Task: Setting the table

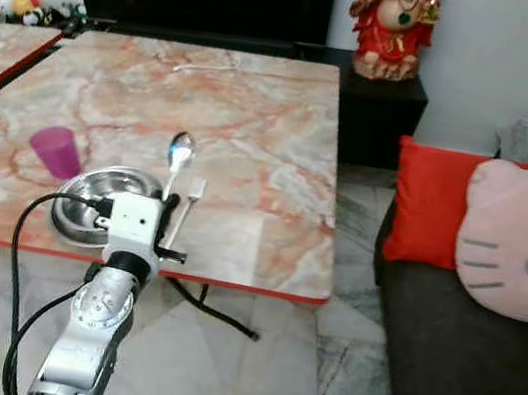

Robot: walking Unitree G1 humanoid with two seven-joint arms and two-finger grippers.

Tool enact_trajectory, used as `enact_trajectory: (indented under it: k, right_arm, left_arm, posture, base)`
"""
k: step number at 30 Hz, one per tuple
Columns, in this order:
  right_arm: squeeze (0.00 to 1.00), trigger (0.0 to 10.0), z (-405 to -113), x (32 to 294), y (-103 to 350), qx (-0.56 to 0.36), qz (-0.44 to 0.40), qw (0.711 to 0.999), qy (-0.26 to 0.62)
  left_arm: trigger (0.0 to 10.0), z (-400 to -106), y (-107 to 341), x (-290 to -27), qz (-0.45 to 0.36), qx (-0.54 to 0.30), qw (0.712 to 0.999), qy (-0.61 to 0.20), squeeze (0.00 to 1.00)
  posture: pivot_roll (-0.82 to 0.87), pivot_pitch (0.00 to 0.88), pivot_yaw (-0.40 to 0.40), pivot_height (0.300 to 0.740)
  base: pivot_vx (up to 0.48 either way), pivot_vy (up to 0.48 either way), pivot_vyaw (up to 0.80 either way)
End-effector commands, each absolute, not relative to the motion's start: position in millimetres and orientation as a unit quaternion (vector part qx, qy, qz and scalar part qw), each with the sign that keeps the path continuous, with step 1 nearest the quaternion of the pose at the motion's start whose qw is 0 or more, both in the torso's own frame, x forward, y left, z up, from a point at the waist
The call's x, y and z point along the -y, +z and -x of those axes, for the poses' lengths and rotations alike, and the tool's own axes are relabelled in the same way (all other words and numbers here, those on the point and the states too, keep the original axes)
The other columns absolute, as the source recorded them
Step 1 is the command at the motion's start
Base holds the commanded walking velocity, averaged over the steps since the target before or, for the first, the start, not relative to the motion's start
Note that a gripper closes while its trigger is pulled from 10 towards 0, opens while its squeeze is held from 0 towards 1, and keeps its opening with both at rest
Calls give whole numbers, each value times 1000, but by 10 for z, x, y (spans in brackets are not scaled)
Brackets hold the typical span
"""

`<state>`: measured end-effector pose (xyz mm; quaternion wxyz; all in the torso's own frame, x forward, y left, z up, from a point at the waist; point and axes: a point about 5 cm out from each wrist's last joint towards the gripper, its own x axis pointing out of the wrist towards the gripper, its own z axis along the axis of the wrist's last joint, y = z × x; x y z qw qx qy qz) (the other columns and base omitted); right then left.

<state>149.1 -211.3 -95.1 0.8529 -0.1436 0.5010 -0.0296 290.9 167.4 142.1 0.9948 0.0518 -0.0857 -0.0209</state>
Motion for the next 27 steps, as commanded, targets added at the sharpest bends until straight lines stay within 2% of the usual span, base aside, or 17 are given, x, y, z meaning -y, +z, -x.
enact_trajectory:
  k: [1, 8, 16, 17, 18, 19, 22, 23, 24, 25, 26, 27]
  right_arm:
    - [0, 10000, -1459, 2007, -982, -506, 128, 852, -24]
    - [0, 10000, -1467, 2013, -978, -506, 129, 853, -24]
    - [0, 10000, -1463, 2020, -979, -507, 118, 853, -34]
    - [0, 10000, -1434, 2019, -991, -511, 76, 854, -66]
    - [0, 10000, -1434, 2019, -991, -511, 76, 854, -66]
    - [0, 10000, -1384, 2011, -1011, -513, 2, 850, -123]
    - [0, 10000, -1323, 1994, -1034, -503, -97, 834, -206]
    - [0, 10000, -1373, 2046, -1000, -499, -2, 848, -182]
    - [0, 10000, -1373, 2046, -1000, -499, -2, 848, -182]
    - [0, 10000, -1427, 2085, -964, -487, 94, 855, -147]
    - [0, 10000, -1470, 2084, -949, -483, 149, 857, -104]
    - [0, 10000, -1460, 2079, -955, -486, 130, 857, -109]
  left_arm:
    - [10000, -2886, 1455, -1744, -51, 94, 994, -11, 0]
    - [10000, -2889, 1429, -1733, -59, 82, 995, -25, 0]
    - [10000, -2885, 1417, -1722, -60, 80, 994, -32, 0]
    - [10000, -2883, 1416, -1720, -60, 80, 994, -33, 0]
    - [10000, -2883, 1416, -1720, -60, 80, 994, -33, 0]
    - [10000, -2883, 1416, -1720, -60, 80, 994, -33, 0]
    - [10000, -2880, 1417, -1722, -59, 80, 994, -33, 0]
    - [10000, -2881, 1419, -1720, -57, 81, 994, -34, 0]
    - [10000, -2881, 1419, -1720, -57, 81, 994, -34, 0]
    - [10000, -2882, 1419, -1718, -55, 82, 995, -36, 0]
    - [10000, -2883, 1416, -1705, -55, 81, 994, -41, 0]
    - [10000, -2883, 1414, -1695, -54, 80, 994, -44, 0]
  posture:
    - [-16, 21, 30, 740]
    - [-15, 27, 26, 740]
    - [-14, 31, 25, 740]
    - [-13, 32, 25, 740]
    - [-13, 32, 25, 740]
    - [-11, 32, 25, 740]
    - [-12, 32, 26, 740]
    - [-14, 33, 26, 740]
    - [-14, 33, 26, 740]
    - [-14, 33, 26, 740]
    - [-18, 33, 26, 740]
    - [-16, 33, 26, 740]
  base:
    - [0, 0, 0]
    - [0, 0, 0]
    - [346, 0, 0]
    - [379, 0, 0]
    - [379, 0, 0]
    - [382, 0, 0]
    - [379, 0, 0]
    - [270, 0, 0]
    - [270, 0, 0]
    - [270, 0, 0]
    - [0, 0, 0]
    - [0, 0, 0]
